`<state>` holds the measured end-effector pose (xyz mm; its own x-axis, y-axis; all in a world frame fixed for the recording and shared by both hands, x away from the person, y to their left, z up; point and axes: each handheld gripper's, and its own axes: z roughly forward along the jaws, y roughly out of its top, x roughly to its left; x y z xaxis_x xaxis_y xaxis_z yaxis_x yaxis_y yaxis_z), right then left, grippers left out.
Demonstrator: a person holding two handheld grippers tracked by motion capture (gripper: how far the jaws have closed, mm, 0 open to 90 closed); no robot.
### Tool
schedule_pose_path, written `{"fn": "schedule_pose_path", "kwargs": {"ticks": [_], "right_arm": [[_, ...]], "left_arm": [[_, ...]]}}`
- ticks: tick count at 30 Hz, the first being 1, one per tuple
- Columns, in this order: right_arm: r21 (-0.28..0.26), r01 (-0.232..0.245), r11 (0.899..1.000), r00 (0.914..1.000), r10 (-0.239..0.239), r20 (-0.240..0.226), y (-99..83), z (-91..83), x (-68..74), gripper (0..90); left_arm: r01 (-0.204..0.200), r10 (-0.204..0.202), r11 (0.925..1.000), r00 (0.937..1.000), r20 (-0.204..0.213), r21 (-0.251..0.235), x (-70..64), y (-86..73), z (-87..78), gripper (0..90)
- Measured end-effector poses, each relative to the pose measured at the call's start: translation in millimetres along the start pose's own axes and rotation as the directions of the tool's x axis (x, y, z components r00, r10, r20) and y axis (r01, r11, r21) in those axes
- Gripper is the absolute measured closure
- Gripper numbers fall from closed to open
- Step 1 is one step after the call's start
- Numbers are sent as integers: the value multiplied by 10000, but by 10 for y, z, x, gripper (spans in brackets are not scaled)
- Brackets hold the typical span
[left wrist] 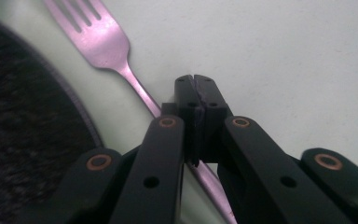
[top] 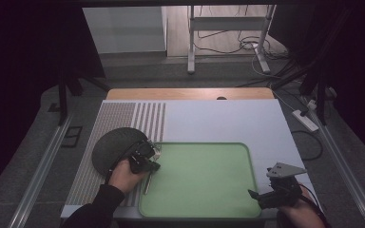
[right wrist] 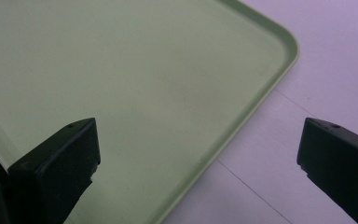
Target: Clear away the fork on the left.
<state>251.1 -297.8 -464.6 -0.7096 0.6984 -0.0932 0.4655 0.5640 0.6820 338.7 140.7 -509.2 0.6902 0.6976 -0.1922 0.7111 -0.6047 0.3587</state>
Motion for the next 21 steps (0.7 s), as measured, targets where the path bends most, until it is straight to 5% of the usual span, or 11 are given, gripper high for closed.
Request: {"fn": "schedule_pose_path", "kwargs": {"ticks": [9,21], "right_arm": [[0,31,10000,10000,-31,-11,0,0,2,0],[-20,0,10000,10000,0,-2,0,-2,1,0]], "left_arm": [[188,-179,9993,9994,305,-308,21,-19,-41,840],[-68,99,9935,9996,273,-1134,-34,-31,-133,522]]}}
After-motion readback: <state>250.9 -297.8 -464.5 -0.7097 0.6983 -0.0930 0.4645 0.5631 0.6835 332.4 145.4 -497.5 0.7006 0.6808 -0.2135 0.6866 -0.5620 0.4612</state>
